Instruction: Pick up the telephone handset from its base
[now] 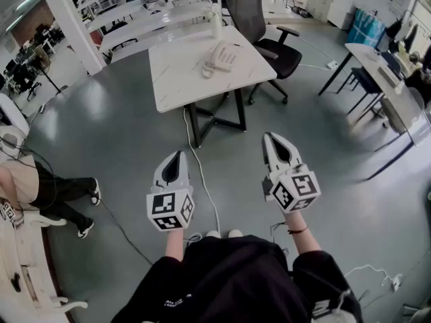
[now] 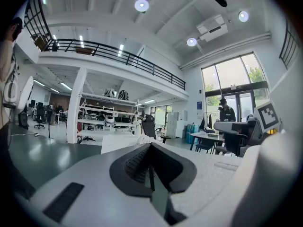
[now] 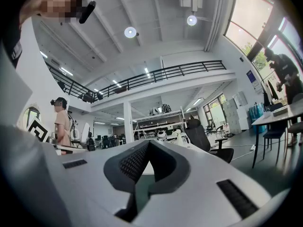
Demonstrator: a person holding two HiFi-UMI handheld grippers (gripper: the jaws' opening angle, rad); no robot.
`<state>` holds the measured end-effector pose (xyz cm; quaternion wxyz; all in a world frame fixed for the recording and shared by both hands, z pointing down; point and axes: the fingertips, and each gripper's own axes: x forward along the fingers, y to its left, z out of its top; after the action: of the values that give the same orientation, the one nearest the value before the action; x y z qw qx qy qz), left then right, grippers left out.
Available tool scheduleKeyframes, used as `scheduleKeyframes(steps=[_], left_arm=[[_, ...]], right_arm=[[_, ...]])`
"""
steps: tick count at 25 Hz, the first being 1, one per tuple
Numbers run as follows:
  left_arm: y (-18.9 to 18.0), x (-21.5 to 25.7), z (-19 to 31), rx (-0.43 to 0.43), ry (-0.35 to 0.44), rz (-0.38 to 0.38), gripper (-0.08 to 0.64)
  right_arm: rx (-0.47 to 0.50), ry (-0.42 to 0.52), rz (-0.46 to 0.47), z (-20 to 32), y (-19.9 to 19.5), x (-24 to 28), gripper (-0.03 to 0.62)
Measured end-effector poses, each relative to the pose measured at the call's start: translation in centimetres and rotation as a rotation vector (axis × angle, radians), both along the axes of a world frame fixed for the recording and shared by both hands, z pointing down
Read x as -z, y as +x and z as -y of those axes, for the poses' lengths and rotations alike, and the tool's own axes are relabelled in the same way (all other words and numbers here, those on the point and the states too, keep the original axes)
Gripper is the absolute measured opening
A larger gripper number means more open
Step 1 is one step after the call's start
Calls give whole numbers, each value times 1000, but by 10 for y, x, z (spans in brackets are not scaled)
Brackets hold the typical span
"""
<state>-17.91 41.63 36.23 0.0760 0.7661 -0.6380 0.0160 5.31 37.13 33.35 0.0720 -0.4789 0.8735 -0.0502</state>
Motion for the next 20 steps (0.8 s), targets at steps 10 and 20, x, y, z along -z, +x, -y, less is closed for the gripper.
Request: scheduleKeyframes(steps=[10, 20], left_arm=[[9, -4, 10, -1, -11, -6, -2], [25, -10, 21, 28, -28, -5, -2]], right_arm=[[6, -6, 1, 11, 7, -4, -9], [35, -20, 12, 30, 20, -11, -9]])
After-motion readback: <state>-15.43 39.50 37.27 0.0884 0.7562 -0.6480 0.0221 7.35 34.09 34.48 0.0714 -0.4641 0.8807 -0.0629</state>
